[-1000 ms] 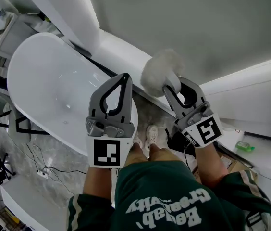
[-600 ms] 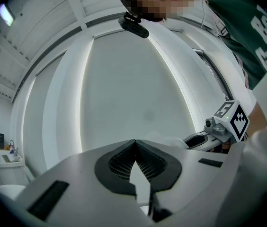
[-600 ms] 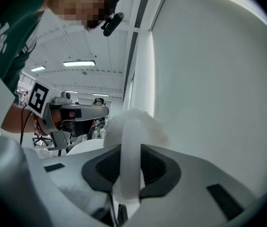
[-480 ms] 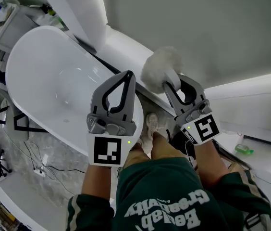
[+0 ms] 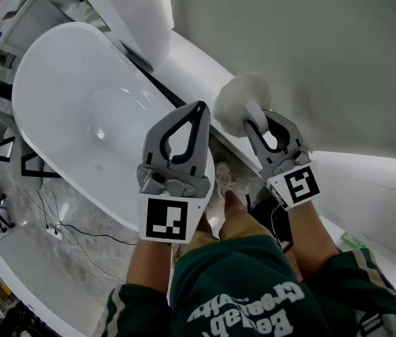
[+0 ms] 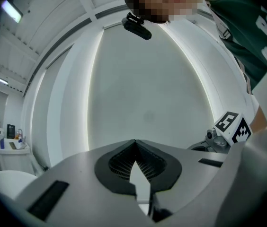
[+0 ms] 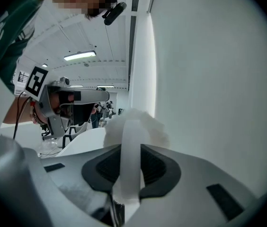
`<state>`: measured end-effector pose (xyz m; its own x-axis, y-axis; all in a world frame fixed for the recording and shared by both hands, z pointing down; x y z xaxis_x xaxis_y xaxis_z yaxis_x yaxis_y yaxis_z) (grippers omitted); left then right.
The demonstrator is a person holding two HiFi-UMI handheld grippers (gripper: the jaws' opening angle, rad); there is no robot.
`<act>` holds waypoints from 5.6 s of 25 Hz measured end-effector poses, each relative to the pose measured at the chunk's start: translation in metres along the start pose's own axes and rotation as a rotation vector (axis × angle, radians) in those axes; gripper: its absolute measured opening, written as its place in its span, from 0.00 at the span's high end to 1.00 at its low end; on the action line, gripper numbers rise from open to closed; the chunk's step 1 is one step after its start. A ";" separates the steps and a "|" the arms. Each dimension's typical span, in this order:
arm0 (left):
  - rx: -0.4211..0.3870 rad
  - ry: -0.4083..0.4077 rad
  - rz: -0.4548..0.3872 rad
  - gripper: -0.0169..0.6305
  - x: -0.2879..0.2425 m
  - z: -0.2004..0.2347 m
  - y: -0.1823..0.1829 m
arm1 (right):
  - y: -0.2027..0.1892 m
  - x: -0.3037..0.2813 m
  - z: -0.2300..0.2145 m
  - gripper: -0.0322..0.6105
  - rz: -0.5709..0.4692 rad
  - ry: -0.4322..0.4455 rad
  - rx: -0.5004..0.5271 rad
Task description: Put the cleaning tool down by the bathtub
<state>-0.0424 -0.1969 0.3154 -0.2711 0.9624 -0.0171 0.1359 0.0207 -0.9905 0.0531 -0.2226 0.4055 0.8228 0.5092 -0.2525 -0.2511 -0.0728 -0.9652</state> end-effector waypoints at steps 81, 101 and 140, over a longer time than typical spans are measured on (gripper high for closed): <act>0.192 0.186 0.188 0.97 -0.032 0.057 -0.198 | -0.435 -0.258 -0.047 0.80 1.000 0.210 -0.020; 0.203 0.199 0.200 0.97 -0.018 0.059 -0.206 | -0.432 -0.261 -0.041 0.68 0.892 0.187 -0.020; 0.090 0.064 0.122 0.97 0.009 0.023 -0.082 | -0.252 -0.199 -0.032 0.63 0.614 0.130 0.061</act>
<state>-0.0781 -0.1960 0.3937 -0.1964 0.9716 -0.1317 0.0772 -0.1186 -0.9899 -0.0310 -0.3335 0.6967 0.5738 0.2809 -0.7693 -0.7229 -0.2679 -0.6370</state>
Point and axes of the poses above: the fingertips, and each gripper's own axes: x backward along the fingers, z to its left, y out of its top, the point moved 1 cm from there along x, backward along the fingers, and after that the axes turned 1 degree about y, right-handed, at the moved point
